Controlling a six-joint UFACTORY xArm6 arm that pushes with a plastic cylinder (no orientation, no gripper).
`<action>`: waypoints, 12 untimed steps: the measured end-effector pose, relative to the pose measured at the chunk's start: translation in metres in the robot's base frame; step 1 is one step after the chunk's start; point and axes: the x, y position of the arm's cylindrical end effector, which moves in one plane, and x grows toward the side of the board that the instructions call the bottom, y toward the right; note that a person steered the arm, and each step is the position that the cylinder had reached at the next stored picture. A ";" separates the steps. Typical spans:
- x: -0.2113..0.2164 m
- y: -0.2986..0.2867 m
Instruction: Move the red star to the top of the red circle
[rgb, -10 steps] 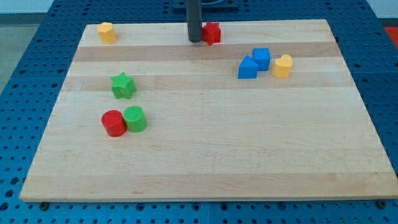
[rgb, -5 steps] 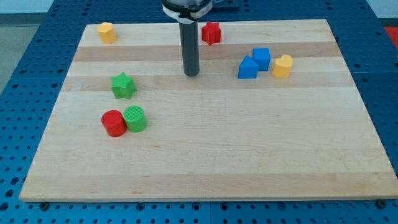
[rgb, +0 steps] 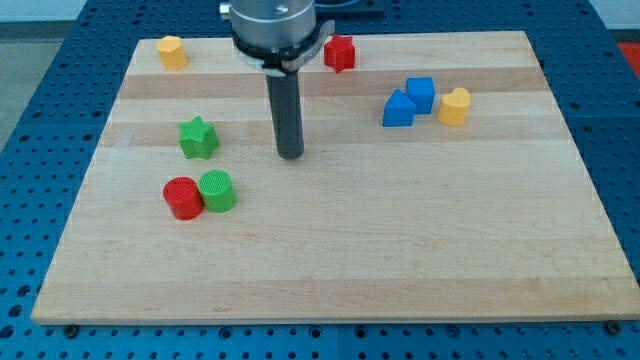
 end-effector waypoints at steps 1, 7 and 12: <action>0.003 0.000; 0.091 -0.104; 0.027 -0.077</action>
